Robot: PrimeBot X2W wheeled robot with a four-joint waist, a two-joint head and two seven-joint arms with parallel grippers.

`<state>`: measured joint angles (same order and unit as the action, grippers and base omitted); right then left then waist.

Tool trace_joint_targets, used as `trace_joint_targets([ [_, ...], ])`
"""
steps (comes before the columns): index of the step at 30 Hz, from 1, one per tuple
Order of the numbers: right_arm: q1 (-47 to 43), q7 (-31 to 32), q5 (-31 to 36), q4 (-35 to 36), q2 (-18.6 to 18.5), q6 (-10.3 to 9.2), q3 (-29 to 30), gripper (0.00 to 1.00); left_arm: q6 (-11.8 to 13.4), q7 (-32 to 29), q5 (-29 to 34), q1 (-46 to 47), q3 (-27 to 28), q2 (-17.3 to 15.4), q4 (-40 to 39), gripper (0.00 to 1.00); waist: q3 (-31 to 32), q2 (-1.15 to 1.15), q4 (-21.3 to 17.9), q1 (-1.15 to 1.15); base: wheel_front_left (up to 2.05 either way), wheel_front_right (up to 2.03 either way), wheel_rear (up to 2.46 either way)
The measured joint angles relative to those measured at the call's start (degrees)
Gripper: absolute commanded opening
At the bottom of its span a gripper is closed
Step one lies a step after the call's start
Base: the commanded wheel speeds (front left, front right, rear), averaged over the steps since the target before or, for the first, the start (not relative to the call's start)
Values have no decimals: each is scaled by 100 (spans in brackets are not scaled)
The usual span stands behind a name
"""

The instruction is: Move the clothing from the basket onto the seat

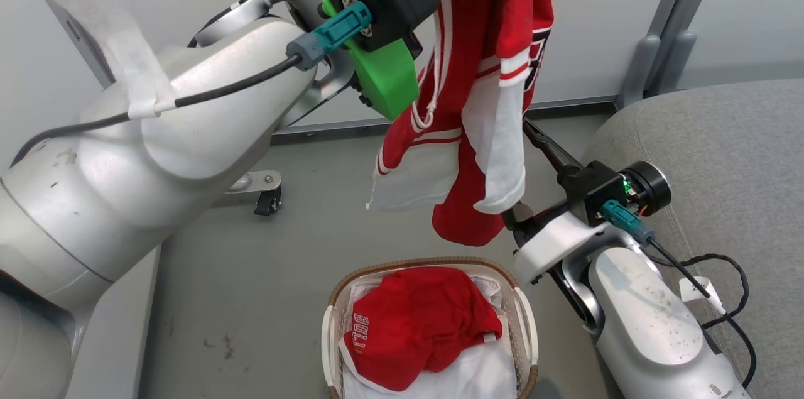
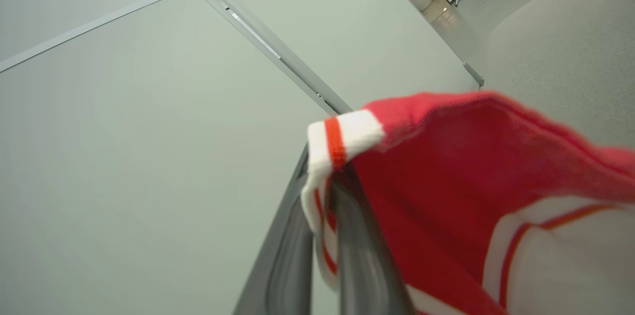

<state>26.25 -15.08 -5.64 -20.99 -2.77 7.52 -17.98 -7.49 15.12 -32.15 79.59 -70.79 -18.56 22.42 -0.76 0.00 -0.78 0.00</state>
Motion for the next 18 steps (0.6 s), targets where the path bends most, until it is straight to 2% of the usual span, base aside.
trace_joint_targets([
  [6, 163, 0, 370, -249, -1, 0, 155, 100, 0, 0, 1, -7, 15, 18, -178, 0, -24, 0, 96, 0, 0, 0, 0],
  [8, 201, -1, 404, -346, 3, 0, 188, 46, 0, 0, 0, -27, 16, -1, -224, 0, -38, 0, 125, 0, 0, 0, 0],
  [9, 229, -1, 412, -398, 1, 0, 210, 27, 0, 0, -1, -37, 19, -16, -245, 0, -45, 0, 138, 0, 0, 0, 0],
  [10, 253, -1, 413, -433, 0, 0, 231, 17, 0, 0, -3, -44, 22, -29, -264, 0, -50, 0, 147, 0, 0, 0, 0],
  [11, 276, -1, 412, -459, 1, 0, 258, 0, 0, 0, -13, -63, 34, -41, -279, 0, -58, 0, 156, 0, 0, 0, 0],
  [18, 301, 0, 325, -499, 1, 0, 402, 0, 0, 0, -164, -298, 77, -129, -266, 0, -74, 0, 159, 0, 0, 0, 0],
])
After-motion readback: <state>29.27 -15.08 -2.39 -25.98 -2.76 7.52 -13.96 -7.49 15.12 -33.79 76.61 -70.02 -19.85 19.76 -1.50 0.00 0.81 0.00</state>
